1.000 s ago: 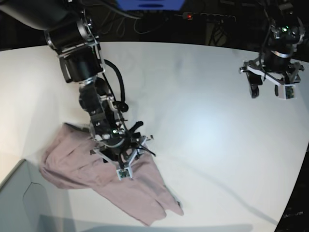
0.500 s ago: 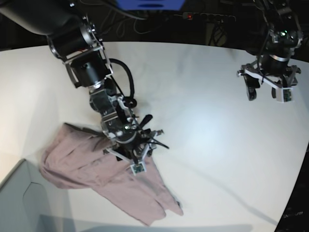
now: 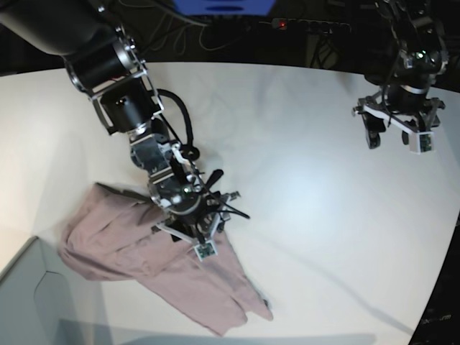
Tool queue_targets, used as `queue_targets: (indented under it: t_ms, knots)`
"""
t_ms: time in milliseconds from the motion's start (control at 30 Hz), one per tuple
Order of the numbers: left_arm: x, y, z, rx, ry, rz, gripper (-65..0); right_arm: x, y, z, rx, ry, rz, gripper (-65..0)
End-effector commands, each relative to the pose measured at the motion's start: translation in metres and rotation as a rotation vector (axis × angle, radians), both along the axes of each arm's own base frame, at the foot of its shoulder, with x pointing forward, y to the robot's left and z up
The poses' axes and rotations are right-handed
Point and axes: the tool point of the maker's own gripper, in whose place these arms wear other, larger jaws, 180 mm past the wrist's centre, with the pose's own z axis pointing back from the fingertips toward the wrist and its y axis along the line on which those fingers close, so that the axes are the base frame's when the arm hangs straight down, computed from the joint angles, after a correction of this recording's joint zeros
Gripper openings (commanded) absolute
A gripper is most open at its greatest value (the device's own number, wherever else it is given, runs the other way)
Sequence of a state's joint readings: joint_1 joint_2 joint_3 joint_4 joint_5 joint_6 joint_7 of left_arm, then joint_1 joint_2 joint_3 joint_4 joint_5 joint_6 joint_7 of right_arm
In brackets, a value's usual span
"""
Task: Layout the t-shirt on the table in an organized manner, then fold the t-shirt properly
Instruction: 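Close the right gripper on the t-shirt fabric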
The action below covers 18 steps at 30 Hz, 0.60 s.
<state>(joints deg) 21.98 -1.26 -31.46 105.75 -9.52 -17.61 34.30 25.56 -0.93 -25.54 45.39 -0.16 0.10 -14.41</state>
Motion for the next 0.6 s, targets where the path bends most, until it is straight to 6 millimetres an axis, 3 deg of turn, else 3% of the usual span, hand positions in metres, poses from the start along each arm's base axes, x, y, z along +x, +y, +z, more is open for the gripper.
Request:
queue_targets:
  t_ms: [0, 133, 433, 567]
  knots:
    - [0.011, 0.003, 0.014, 0.012, -0.057, -0.001, -21.6, 0.013, 0.004, 0.014, 0.007, -0.041, 0.005, -32.8]
    - [0.013, 0.003, 0.016, 0.013, -0.063, -0.001, -21.6, 0.013, -0.002, 0.003, -0.015, -0.009, -0.002, -32.8]
    - [0.018, 0.003, 0.013, 0.004, -0.064, 0.004, -21.6, 0.015, -0.003, 0.005, -0.013, -0.012, -0.006, -33.6]
    - [0.016, 0.004, 0.009, -0.001, -0.053, 0.007, -21.6, 0.018, -0.003, 0.008, -0.010, -0.025, -0.004, -44.0]
